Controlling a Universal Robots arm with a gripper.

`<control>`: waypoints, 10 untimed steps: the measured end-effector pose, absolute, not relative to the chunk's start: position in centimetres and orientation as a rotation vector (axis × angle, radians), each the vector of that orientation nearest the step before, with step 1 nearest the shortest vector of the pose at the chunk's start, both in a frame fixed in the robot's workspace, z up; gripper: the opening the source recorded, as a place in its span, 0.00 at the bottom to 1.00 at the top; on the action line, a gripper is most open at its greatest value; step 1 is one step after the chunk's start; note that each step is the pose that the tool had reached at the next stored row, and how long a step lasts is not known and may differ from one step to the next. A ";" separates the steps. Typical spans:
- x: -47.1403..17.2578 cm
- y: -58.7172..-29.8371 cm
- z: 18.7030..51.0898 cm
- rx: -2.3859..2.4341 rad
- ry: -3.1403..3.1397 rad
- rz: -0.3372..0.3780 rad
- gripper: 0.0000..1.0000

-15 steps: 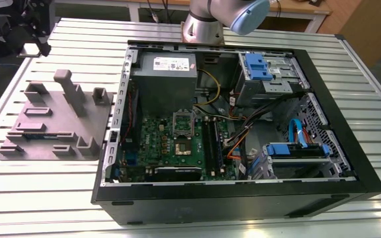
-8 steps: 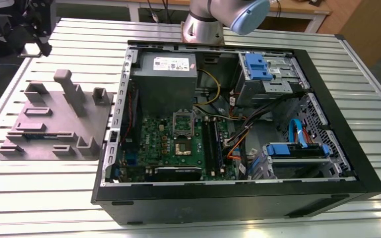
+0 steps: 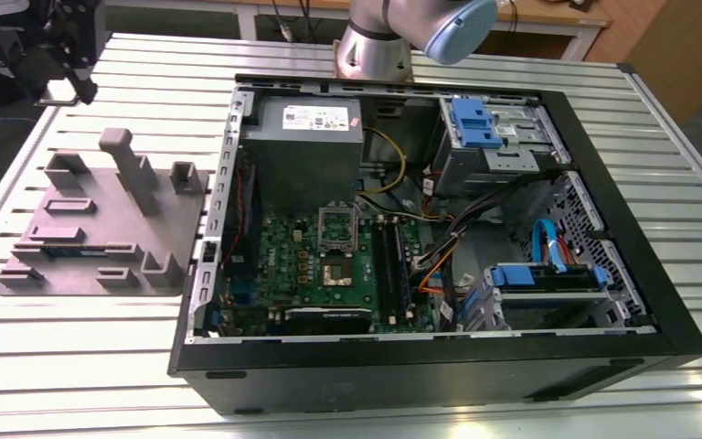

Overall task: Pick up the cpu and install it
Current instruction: 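Pick up the cpu and move it towards the insertion slot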

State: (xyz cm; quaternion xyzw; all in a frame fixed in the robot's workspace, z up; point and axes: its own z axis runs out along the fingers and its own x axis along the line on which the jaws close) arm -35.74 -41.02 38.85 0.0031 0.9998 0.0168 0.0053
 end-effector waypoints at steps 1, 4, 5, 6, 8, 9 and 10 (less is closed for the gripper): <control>-35.7 -41.0 38.8 0.010 3.130 0.052 0.47; -35.7 -41.0 38.8 0.010 3.130 0.052 0.47; -35.7 -41.0 38.8 0.010 3.130 0.053 0.47; -35.6 -41.0 38.8 0.010 3.130 0.052 0.47; -35.6 -41.0 38.8 0.010 3.130 0.052 0.47; -35.6 -41.0 38.8 0.010 3.130 0.052 0.47; -35.6 -41.0 38.8 0.010 3.130 0.053 0.47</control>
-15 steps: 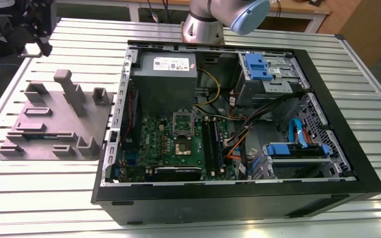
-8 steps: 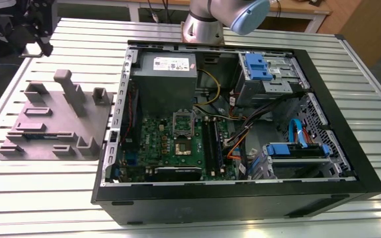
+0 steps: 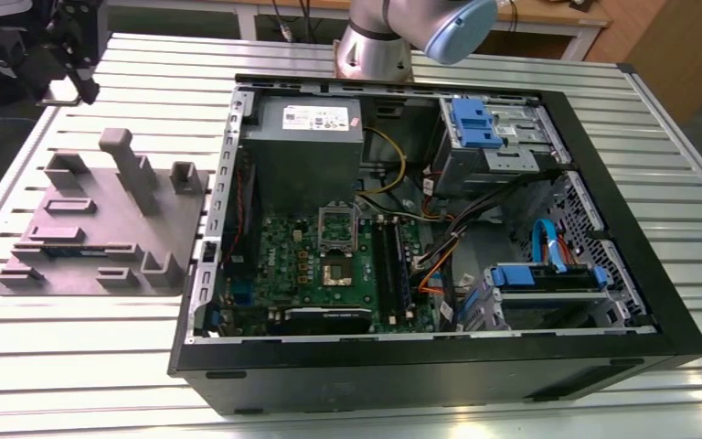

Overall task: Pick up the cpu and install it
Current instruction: 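Pick up the cpu and move it towards the insertion slot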

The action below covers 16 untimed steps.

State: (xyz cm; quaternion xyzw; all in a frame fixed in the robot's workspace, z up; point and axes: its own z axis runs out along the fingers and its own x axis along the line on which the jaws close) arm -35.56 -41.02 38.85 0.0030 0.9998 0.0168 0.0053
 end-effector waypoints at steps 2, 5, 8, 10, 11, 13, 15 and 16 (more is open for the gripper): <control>-35.5 -41.0 38.8 0.009 3.130 0.052 0.47; -35.4 -41.0 38.8 0.010 3.130 0.053 0.47; -35.4 -41.0 38.8 0.010 3.130 0.052 0.47; -35.3 -41.0 38.8 0.010 3.130 0.053 0.47; -35.3 -41.0 38.8 0.010 3.130 0.052 0.47; -35.3 -41.0 38.8 0.010 3.130 0.052 0.47; -35.2 -41.0 38.8 0.010 3.130 0.052 0.47; -35.1 -41.0 38.8 0.010 3.130 0.052 0.47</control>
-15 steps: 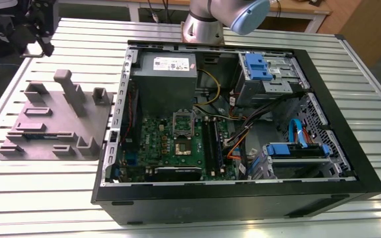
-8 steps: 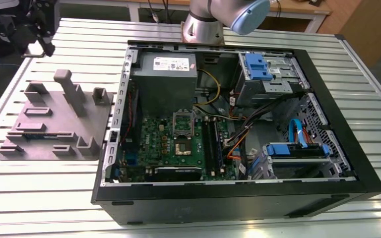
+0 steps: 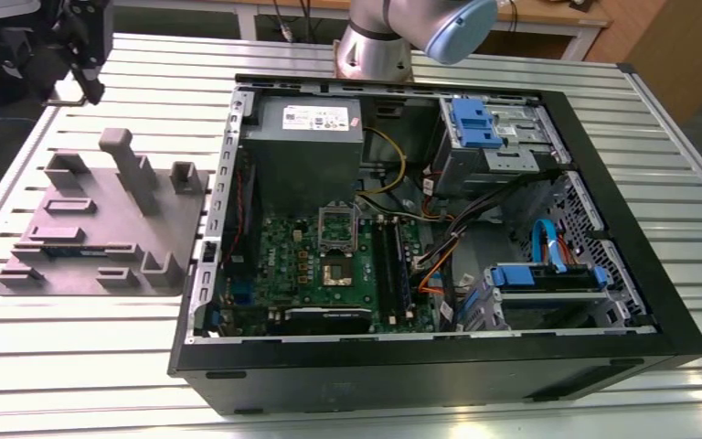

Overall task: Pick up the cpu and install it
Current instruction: 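Pick up the cpu and move it towards the insertion slot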

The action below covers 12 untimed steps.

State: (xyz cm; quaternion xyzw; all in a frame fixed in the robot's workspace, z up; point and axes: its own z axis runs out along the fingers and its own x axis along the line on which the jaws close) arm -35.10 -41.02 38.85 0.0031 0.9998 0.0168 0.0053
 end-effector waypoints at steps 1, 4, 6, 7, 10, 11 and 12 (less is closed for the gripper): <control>-35.0 -41.0 38.8 0.010 3.130 0.052 0.47; -34.9 -41.0 38.9 0.010 3.131 0.052 0.47; -34.9 -41.0 38.8 0.010 3.130 0.052 0.47; -34.9 -41.0 38.8 0.010 3.130 0.053 0.47; -34.8 -41.0 38.9 0.010 3.130 0.052 0.47; -34.8 -41.0 38.8 0.010 3.130 0.053 0.47; -34.8 -41.0 38.8 0.010 3.130 0.052 0.47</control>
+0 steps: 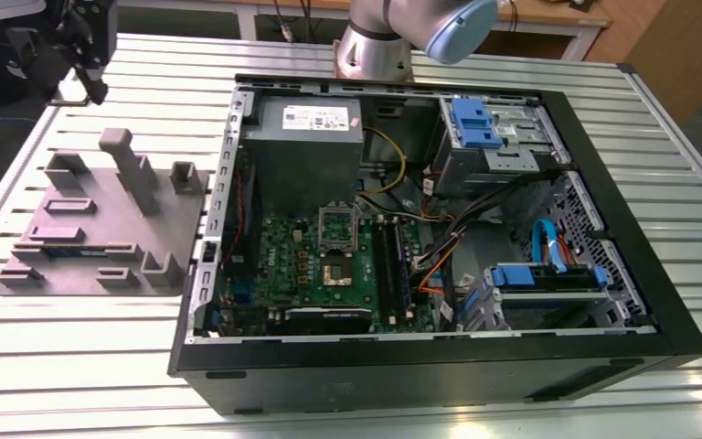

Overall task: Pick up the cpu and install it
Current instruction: 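Pick up the cpu and move it towards the insertion slot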

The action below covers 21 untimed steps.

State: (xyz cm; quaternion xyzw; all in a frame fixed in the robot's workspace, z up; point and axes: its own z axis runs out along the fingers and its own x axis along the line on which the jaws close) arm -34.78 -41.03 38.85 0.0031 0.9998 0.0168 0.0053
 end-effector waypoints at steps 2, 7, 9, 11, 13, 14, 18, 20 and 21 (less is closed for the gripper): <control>-34.7 -41.0 38.8 0.010 3.130 0.052 0.47; -34.6 -41.0 38.8 0.010 3.130 0.052 0.47; -34.6 -41.0 38.9 0.010 3.131 0.052 0.47; -34.5 -41.0 38.8 0.010 3.130 0.052 0.47; -34.5 -41.0 38.8 0.010 3.130 0.052 0.47; -34.5 -41.0 38.8 0.010 3.130 0.053 0.47; -34.4 -41.0 38.8 0.010 3.130 0.052 0.47; -34.3 -41.0 38.9 0.010 3.131 0.052 0.47; -34.3 -41.0 38.8 0.010 3.130 0.052 0.47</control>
